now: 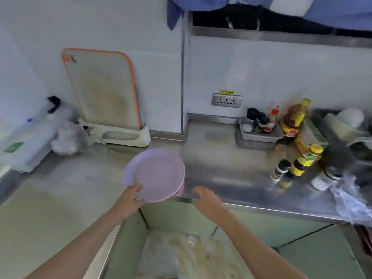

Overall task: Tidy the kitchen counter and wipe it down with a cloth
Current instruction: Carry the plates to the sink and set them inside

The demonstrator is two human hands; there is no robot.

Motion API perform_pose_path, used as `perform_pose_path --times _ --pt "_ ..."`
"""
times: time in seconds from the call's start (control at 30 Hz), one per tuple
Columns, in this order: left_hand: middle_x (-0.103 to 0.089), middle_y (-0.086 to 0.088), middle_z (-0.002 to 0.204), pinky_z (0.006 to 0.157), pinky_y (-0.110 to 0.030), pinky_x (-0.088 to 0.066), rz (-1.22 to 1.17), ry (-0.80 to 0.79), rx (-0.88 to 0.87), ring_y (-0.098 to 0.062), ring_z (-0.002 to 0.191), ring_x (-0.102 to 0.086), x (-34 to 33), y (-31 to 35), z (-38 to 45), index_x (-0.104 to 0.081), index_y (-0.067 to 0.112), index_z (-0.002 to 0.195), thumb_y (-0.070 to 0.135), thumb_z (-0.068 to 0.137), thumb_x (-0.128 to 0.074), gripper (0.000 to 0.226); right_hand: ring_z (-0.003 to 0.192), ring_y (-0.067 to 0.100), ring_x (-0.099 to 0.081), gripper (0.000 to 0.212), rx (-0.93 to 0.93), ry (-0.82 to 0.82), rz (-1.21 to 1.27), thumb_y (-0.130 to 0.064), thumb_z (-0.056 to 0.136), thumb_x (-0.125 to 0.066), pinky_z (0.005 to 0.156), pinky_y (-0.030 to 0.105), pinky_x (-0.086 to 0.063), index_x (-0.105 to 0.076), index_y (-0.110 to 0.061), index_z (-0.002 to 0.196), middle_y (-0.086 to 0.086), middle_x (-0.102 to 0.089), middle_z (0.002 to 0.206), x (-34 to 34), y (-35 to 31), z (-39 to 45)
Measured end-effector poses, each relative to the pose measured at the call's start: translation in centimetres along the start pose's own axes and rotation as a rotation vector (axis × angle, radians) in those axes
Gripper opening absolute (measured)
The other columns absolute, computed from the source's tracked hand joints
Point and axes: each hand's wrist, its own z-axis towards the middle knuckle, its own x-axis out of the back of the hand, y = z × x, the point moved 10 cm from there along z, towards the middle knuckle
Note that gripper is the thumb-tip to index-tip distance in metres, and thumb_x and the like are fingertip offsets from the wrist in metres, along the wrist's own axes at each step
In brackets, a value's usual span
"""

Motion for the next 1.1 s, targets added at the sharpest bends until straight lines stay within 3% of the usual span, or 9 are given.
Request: perform_pose_path --times 0.07,0.13,0.27,0.33,0.43,0.57,0.8,0.93,1.1 --pt "-0.050 -0.015 0.105 0.080 -0.032 -0.040 -0.028 0.079 0.054 -0.032 0.100 -0.052 1.8 -1.7 2.3 -0.056 0.024 0.094 0.012 0.070 -0.060 0.027 0.129 0.024 -0.040 0.042 -0.041 -0.026 0.020 -0.014 0.090 -0.048 0.102 0.031 -0.034 -0.045 -0.013 0.131 0.008 -0.046 0.139 -0.6 -0.1 3.1" --pt "-0.045 -0.017 0.109 0.084 -0.035 -0.041 -0.059 0.139 0.159 -0.033 0.103 -0.050 2.9 -3.5 4.0 -0.055 0.030 0.100 0.004 0.074 -0.063 0.037 0.126 0.024 -0.044 0.039 -0.082 -0.043 0.043 -0.016 0.090 -0.049 0.098 0.031 -0.037 -0.046 -0.012 0.129 0.008 -0.048 0.136 -1.3 0.0 5.7" --pt "-0.055 -0.026 0.115 0.088 -0.044 -0.047 -0.135 0.212 0.311 -0.042 0.109 -0.052 3.5 -7.2 7.1 -0.040 -0.001 0.130 0.038 0.047 -0.061 0.094 0.103 0.027 -0.056 0.033 -0.224 0.009 0.280 -0.021 0.087 -0.056 0.079 0.031 -0.042 -0.052 -0.006 0.115 0.010 -0.059 0.113 -2.4 0.4 10.0" --pt "-0.055 -0.023 0.109 0.083 -0.040 -0.045 -0.242 0.236 0.411 -0.036 0.103 -0.054 3.1 -8.2 7.8 -0.031 -0.004 0.134 0.033 0.042 -0.057 0.103 0.089 0.024 -0.054 0.031 -0.306 0.036 0.418 -0.019 0.085 -0.058 0.070 0.028 -0.039 -0.053 -0.003 0.111 0.008 -0.058 0.100 -2.9 0.7 11.5" --pt "-0.050 -0.012 0.099 0.079 -0.033 -0.037 -0.354 0.260 0.485 -0.026 0.091 -0.051 2.4 -8.3 8.1 -0.033 -0.007 0.129 0.022 0.048 -0.052 0.089 0.088 0.025 -0.053 0.031 -0.442 0.059 0.545 -0.020 0.083 -0.060 0.072 0.027 -0.039 -0.052 -0.003 0.108 0.010 -0.057 0.098 -4.3 1.5 13.0" --pt "-0.055 -0.013 0.093 0.079 -0.040 -0.045 -0.403 0.324 0.518 -0.029 0.086 -0.055 2.7 -8.9 8.2 -0.046 -0.005 0.116 0.020 0.047 -0.053 0.074 0.093 0.034 -0.060 0.019 -0.535 0.072 0.573 -0.013 0.078 -0.059 0.082 0.046 -0.054 -0.052 -0.006 0.095 0.012 -0.060 0.093 -5.9 2.3 13.9" --pt "-0.058 -0.015 0.094 0.069 -0.034 -0.044 -0.558 0.353 0.509 -0.027 0.079 -0.054 2.6 -9.2 8.4 -0.048 -0.002 0.113 0.019 0.050 -0.056 0.066 0.072 0.032 -0.055 0.013 -0.520 0.179 0.556 0.003 0.075 -0.043 0.071 0.047 -0.057 -0.054 -0.002 0.079 0.010 -0.055 0.071 -5.4 2.9 14.1" --pt "-0.056 -0.009 0.075 0.057 -0.030 -0.042 -0.792 0.328 0.470 -0.024 0.060 -0.049 2.3 -8.6 8.4 -0.052 0.010 0.110 0.026 0.088 -0.056 0.028 0.064 0.029 -0.044 0.013 -0.514 0.196 0.574 0.006 0.070 -0.042 0.064 0.042 -0.052 -0.047 -0.004 0.064 0.009 -0.047 0.061 -4.6 3.6 14.0" --pt "-0.065 -0.006 0.111 0.059 -0.032 -0.056 -0.874 0.110 0.353 -0.026 0.092 -0.064 0.3 -6.1 9.2 -0.052 0.023 0.119 0.039 0.092 -0.045 0.033 0.062 0.023 -0.033 0.016 -0.435 0.213 0.686 0.005 0.066 -0.035 0.059 0.035 -0.045 -0.035 -0.009 0.059 0.006 -0.038 0.058 -2.5 3.3 13.3"
